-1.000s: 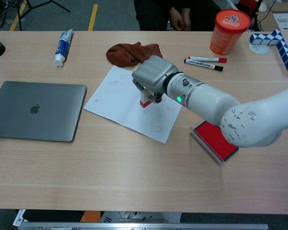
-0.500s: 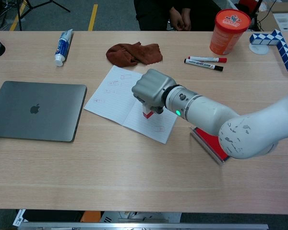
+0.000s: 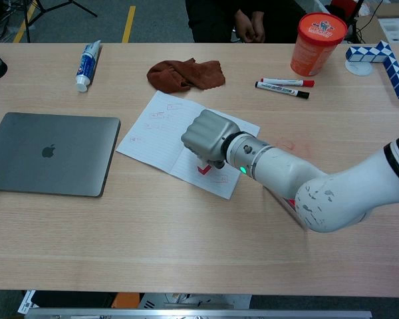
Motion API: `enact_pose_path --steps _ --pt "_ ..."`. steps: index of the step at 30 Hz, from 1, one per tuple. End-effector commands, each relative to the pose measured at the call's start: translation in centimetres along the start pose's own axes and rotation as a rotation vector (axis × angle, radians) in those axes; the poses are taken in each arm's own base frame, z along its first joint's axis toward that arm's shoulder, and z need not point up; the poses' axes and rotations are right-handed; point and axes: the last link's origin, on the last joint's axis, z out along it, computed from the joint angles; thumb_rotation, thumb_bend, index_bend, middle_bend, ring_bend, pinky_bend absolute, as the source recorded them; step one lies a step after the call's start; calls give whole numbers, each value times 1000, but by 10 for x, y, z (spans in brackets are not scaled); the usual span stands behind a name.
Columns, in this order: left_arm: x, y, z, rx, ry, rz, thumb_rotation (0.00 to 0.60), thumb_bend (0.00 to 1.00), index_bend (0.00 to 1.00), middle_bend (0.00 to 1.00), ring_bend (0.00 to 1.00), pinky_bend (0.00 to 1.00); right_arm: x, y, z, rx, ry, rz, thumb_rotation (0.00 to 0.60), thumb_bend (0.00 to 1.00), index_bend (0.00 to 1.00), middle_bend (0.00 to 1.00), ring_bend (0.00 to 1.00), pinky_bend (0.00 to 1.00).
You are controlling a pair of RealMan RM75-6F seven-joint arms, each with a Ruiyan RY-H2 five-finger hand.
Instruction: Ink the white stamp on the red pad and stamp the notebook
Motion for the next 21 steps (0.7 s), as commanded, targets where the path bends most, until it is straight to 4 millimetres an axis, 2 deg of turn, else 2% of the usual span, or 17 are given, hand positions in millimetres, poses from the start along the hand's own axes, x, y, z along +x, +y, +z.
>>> enact_pose_path --steps 1,10,21 --pt "0 -1 0 2 0 -1 600 262 0 0 0 45 -6 -4 1 7 2 -6 600 530 858 716 543 435" --pt "-1 -2 -1 2 -1 -1 600 262 0 0 0 45 -14 -7 2 9 -4 -29 600 536 865 719 547 435" --pt "-1 -2 -1 3 -2 -1 600 262 0 0 0 45 -14 -8 2 9 -1 -27 600 536 867 721 549 435"
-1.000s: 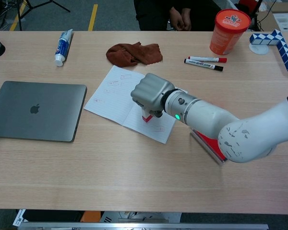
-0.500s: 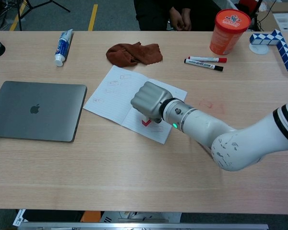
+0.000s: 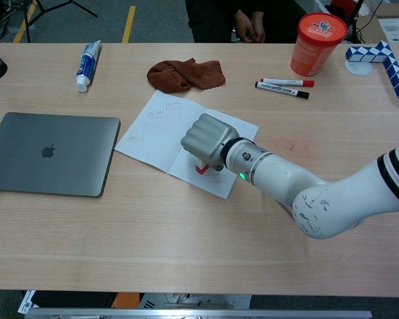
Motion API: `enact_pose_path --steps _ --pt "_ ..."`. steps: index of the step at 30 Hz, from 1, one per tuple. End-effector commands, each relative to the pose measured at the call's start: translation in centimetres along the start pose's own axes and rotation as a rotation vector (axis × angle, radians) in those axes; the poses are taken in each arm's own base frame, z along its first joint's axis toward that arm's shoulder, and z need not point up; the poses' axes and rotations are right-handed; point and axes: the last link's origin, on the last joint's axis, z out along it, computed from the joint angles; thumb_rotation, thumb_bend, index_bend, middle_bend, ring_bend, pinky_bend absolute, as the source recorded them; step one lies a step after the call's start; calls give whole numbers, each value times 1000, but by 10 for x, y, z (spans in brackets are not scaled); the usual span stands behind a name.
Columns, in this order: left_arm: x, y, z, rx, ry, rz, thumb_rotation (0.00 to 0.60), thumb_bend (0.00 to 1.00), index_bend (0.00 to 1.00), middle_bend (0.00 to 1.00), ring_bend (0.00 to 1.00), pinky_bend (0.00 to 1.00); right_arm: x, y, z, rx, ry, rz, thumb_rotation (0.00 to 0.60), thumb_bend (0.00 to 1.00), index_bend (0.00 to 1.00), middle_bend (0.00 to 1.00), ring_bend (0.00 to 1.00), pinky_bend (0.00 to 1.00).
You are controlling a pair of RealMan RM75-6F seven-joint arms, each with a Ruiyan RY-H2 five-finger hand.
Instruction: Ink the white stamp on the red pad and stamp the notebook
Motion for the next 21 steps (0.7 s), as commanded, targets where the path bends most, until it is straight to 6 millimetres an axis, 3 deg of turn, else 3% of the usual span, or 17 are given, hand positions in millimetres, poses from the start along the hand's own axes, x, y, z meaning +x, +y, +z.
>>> enact_pose_path --steps 1,6,13,21 --pt "0 0 0 0 -1 0 600 262 0 0 0 45 1 0 0 0 1 4 600 536 867 721 549 435" --pt "2 -1 0 2 3 0 600 262 0 0 0 45 14 10 -4 -18 31 65 600 536 867 721 549 435" --pt "4 0 0 1 11 -3 600 262 0 0 0 45 45 53 -23 -94 99 148 600 536 867 721 549 435" --pt "3 4 1 -9 5 0 600 262 0 0 0 45 45 99 -48 -186 92 182 600 536 867 717 549 435"
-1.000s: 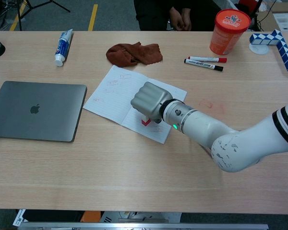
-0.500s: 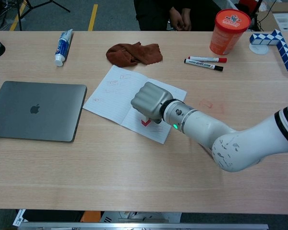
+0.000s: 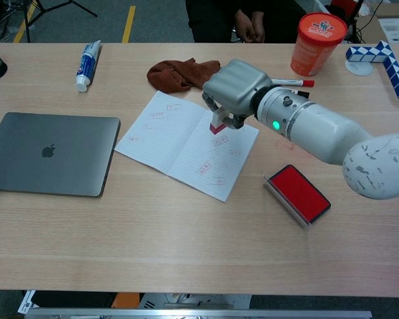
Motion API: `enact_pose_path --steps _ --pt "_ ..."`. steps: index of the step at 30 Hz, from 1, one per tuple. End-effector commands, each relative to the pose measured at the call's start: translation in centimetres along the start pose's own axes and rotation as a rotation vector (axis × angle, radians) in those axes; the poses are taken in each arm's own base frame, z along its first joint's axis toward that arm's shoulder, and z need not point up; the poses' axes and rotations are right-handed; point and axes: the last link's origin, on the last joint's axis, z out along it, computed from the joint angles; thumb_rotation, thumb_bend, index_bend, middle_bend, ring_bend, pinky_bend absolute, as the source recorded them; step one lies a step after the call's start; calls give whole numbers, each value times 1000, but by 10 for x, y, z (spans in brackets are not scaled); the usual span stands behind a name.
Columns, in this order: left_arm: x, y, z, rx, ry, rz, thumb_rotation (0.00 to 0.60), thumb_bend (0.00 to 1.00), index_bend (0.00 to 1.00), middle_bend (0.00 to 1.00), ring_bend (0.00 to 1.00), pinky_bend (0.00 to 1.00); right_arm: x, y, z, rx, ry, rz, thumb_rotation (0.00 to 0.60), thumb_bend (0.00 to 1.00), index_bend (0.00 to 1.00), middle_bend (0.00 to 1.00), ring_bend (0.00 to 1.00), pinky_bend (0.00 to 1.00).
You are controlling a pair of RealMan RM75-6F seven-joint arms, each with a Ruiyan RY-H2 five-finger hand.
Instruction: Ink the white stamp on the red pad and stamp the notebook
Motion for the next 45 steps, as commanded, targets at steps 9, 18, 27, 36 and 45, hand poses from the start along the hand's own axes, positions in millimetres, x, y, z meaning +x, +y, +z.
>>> enact_pose_path --steps 9,18,27,36,45 --pt "-3 7 3 -22 -14 5 600 262 0 0 0 45 -31 57 -28 -107 -91 9 600 535 867 710 549 435" --pt "-6 13 4 -40 -28 6 600 262 0 0 0 45 -74 76 -47 -134 -181 -8 600 518 867 698 543 435" --pt "-8 16 4 -46 -32 3 600 262 0 0 0 45 -105 77 -50 -136 -225 -30 600 458 833 658 506 441" --pt "-9 13 3 -39 -36 0 600 262 0 0 0 45 -120 74 -52 -136 -237 -34 600 360 751 591 457 437" --pt "-10 13 3 -40 -37 -2 600 262 0 0 0 45 -123 74 -54 -140 -233 -38 600 297 668 537 416 406"
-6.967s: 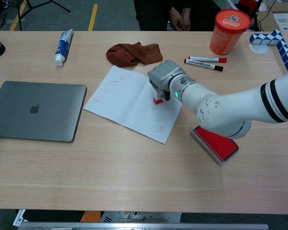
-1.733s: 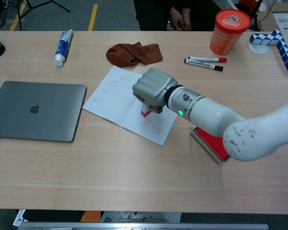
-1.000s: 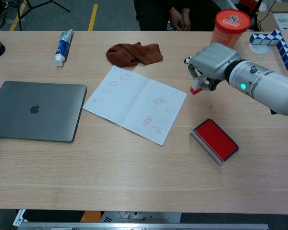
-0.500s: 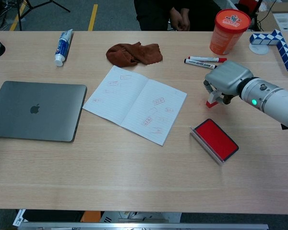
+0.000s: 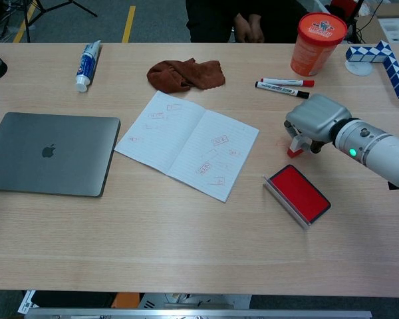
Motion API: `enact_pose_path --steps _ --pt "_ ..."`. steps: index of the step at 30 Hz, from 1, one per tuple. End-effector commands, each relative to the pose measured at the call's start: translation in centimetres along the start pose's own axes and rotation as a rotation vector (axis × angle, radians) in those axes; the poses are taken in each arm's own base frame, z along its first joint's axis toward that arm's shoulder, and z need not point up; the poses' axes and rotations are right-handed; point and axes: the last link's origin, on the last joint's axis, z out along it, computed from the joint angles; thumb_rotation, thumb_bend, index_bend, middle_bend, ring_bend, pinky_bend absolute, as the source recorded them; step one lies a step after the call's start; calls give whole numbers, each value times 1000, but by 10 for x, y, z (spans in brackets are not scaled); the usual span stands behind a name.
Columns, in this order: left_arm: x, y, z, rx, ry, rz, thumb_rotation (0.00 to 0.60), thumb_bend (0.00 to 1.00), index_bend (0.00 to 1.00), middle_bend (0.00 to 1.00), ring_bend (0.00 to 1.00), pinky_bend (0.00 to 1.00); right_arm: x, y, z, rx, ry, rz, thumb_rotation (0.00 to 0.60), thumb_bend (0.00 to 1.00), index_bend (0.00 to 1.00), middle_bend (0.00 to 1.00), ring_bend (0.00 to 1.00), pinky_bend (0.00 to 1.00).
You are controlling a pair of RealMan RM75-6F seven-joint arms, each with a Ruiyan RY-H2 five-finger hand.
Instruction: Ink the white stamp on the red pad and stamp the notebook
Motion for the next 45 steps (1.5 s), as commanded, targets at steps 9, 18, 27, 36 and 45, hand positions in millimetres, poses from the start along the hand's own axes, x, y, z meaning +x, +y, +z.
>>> enact_pose_path --steps 9,18,27,36,45 --pt "0 0 1 -2 -2 0 600 262 0 0 0 45 -7 1 -2 -2 5 3 600 213 603 489 385 371" --pt "-1 1 1 -3 -5 2 600 262 0 0 0 45 -9 3 -2 -8 1 8 600 150 541 452 365 355" --pt "-1 -1 2 4 -9 2 600 262 0 0 0 45 -1 2 2 -16 4 21 600 150 503 438 353 348" --pt "-2 -1 2 4 -12 3 600 262 0 0 0 45 3 2 3 -20 13 25 600 151 503 438 353 348" --pt "1 0 5 0 0 1 600 262 0 0 0 45 19 26 -15 -72 70 98 600 154 375 369 300 335"
